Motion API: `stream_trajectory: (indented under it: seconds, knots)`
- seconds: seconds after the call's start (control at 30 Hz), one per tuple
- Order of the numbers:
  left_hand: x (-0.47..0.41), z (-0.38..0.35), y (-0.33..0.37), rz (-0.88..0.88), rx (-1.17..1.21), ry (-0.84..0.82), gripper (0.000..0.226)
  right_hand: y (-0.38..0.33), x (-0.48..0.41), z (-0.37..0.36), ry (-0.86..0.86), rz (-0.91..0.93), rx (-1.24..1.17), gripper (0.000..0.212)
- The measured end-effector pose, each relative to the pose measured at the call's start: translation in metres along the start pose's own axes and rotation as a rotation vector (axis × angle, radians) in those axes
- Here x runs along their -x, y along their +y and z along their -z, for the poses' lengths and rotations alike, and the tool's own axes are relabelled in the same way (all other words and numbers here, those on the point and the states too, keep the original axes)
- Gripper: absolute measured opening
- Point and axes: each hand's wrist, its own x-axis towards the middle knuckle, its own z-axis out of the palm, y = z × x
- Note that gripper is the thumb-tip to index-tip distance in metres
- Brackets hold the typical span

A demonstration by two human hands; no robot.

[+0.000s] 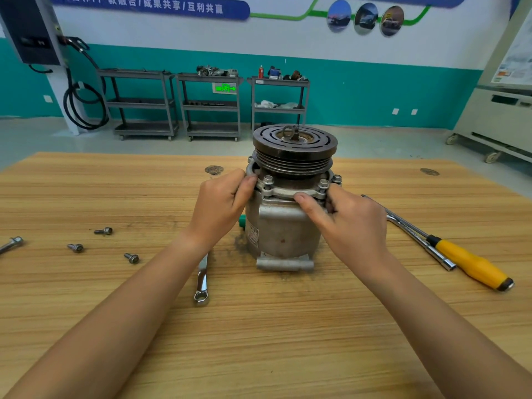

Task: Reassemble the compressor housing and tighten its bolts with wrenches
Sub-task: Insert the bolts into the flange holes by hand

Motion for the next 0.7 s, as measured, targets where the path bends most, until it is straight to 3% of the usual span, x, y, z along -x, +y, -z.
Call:
stream_trajectory:
  seconds: [0.17, 0.23, 0.33, 0.43, 0.53, 0.6, 0.7]
  knots:
    - [-0.012, 0.025, 0.007, 0.121, -0.114, -0.270, 0.043, 0.004, 0.006, 0.000, -0.032, -0.043, -0.029, 0.045]
    - [-0.017, 0.049, 0.007, 0.282, -0.061, -0.235, 0.042, 0.008, 0.017, -0.001, -0.065, -0.158, -0.108, 0.047]
    - [-0.009, 0.101, -0.003, 0.468, -0.081, -0.184, 0.023, 0.016, 0.034, -0.006, -0.071, -0.306, -0.277, 0.043]
    - [0.015, 0.148, -0.013, 0.616, -0.341, -0.510, 0.010, 0.022, 0.041, -0.013, -0.009, -0.418, -0.405, 0.047]
    - [0.040, 0.158, -0.019, 0.591, -0.581, -0.806, 0.018, 0.032, 0.045, -0.022, 0.030, -0.545, -0.509, 0.040]
    - [0.052, 0.150, -0.021, 0.621, -0.644, -0.903, 0.028, 0.039, 0.047, -0.025, 0.041, -0.612, -0.566, 0.036]
    - [0.059, 0.135, -0.026, 0.604, -0.723, -0.946, 0.024, 0.047, 0.051, -0.025, 0.046, -0.684, -0.617, 0.031]
